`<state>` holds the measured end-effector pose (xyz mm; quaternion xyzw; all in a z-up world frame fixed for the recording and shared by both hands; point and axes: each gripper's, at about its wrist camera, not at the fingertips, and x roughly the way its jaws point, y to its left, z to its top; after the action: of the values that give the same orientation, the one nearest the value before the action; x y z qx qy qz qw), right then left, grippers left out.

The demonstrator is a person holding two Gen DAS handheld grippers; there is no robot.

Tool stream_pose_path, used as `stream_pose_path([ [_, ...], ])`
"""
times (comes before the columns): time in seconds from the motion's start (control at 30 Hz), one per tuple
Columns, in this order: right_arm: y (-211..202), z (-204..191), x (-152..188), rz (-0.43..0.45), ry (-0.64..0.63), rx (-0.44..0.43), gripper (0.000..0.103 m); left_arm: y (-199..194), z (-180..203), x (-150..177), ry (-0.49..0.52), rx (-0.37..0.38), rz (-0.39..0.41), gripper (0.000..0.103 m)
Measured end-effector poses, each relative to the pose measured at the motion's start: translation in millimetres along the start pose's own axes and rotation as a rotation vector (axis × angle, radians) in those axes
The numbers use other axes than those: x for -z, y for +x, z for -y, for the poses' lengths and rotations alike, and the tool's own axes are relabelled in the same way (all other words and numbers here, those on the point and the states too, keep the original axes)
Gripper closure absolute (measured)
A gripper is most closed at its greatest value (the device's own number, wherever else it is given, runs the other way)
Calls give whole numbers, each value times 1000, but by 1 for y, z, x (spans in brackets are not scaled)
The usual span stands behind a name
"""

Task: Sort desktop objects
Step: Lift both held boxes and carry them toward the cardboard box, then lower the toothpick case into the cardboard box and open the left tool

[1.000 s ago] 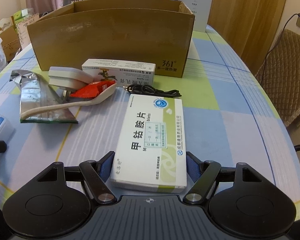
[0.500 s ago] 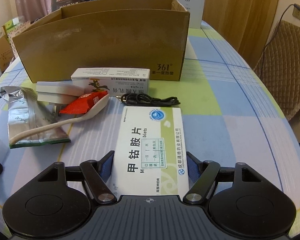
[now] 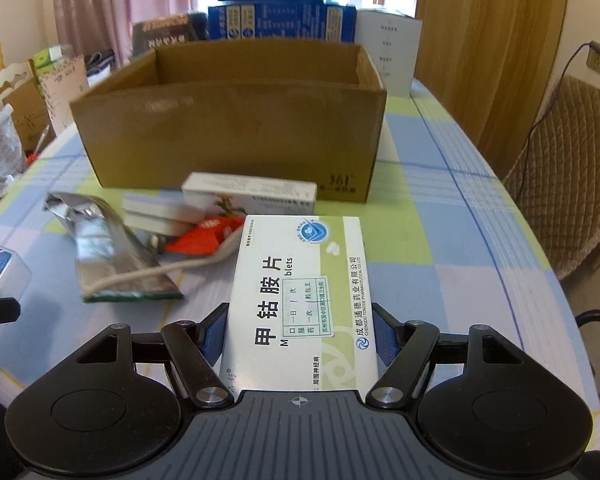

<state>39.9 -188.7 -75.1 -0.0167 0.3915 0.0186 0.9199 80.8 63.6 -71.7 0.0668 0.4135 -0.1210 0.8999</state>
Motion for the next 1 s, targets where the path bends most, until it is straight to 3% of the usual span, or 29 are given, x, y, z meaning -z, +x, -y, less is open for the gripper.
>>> stream_pose_path([
  [0.57,-62,-5,-57,135,-27,-49,35,-51,21,-61,7,14,89,51],
  [1.0,-42,9,-132,167,-29,-65,35,-36,40,-151,47,52,155,51],
])
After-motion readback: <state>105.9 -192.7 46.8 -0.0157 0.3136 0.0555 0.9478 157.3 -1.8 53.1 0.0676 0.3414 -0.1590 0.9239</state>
